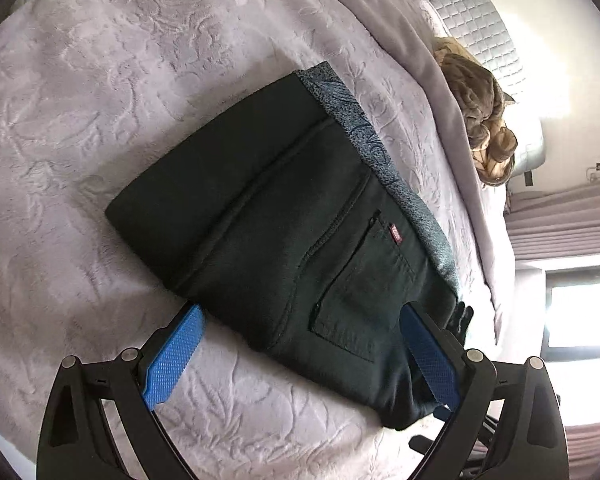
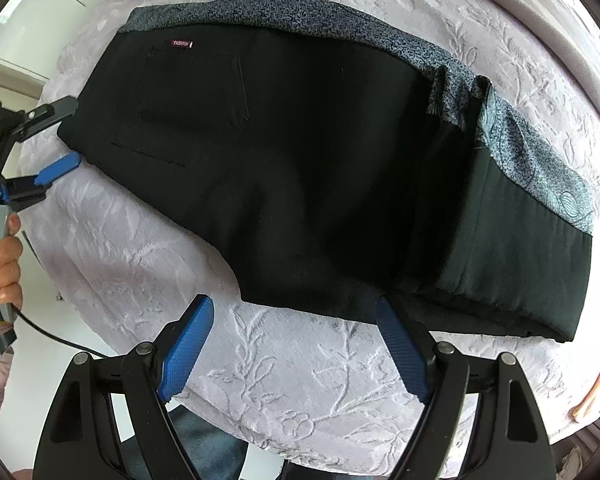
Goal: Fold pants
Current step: 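Grasp the folded trousers' edge with the left gripper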
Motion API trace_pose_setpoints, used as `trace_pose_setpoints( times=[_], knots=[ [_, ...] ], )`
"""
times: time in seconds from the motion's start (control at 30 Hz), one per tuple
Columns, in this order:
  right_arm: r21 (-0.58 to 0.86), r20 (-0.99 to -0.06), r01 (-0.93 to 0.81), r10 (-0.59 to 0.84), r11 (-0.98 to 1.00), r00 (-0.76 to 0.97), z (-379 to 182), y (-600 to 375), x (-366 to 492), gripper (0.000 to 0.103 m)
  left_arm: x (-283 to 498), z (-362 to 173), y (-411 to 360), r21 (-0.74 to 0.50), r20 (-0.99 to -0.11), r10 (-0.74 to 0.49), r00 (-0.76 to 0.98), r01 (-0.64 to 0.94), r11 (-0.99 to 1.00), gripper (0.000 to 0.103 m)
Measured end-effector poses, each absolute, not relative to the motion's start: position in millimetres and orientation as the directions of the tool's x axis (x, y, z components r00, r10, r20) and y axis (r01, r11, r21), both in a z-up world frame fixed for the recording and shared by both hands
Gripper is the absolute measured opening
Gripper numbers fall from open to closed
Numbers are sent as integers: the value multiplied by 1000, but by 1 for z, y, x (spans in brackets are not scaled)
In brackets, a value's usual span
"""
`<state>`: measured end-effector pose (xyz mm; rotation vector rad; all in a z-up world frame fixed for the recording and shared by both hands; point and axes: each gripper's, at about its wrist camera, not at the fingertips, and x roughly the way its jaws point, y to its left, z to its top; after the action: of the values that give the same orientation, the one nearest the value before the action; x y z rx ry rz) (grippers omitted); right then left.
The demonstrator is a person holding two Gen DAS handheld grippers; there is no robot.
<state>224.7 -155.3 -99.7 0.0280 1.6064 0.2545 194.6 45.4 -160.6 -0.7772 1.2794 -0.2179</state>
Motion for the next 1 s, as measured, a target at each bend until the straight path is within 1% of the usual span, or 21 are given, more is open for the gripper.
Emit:
trace_pose_setpoints(
  times=[0.17,0.27,0.33,0.4,0.47,0.5,0.57,0.63,0.67,0.73,0.77,0.8,0.83,0.9,1.0],
  knots=[
    [176,-984,-144,168,974,-61,-103,-155,224,86,197,-177,49,-632,-773,-554,310,-299,715,98],
    [176,-984,-149,169,973,-62,-103,-158,225,86,200,-180,47,-615,-786,-532,316,-309,725,98],
    [180,-983,-149,173,972,-59,-102,-158,225,86,202,-168,42,-602,-793,-509,336,-295,742,97],
    [189,-982,-147,184,971,-49,-99,-160,226,86,200,-146,38,-633,-757,-519,397,-246,734,97],
    [208,-978,-144,207,967,-25,-93,-165,228,86,200,-124,33,-663,-707,-542,454,-160,731,98],
    [221,-975,-143,221,965,-10,-89,-167,230,86,202,-121,29,-653,-709,-537,458,-138,745,98],
    [242,-969,-142,247,960,16,-83,-171,234,86,210,-131,23,-598,-759,-497,422,-147,788,98],
    [259,-963,-145,266,955,35,-78,-174,239,86,216,-157,24,-543,-817,-458,351,-199,816,97],
    [259,-963,-147,268,954,40,-77,-174,242,86,218,-168,23,-513,-842,-433,322,-227,828,92],
    [256,-962,-151,266,955,53,-73,-177,251,86,218,-181,26,-456,-878,-380,291,-269,848,68],
    [257,-961,-155,269,954,63,-70,-178,256,86,217,-181,28,-445,-883,-364,297,-280,850,64],
    [258,-960,-159,272,953,73,-66,-177,257,86,216,-179,29,-442,-881,-353,314,-286,850,53],
    [259,-958,-166,275,952,85,-62,-179,264,86,213,-174,29,-432,-882,-338,329,-277,858,46],
    [270,-951,-174,290,947,105,-54,-180,277,86,210,-161,18,-363,-895,-273,354,-217,906,41],
    [329,-930,-160,349,931,117,-40,-178,306,86,204,-137,-20,-126,-901,-82,425,-76,989,39]
  ],
)
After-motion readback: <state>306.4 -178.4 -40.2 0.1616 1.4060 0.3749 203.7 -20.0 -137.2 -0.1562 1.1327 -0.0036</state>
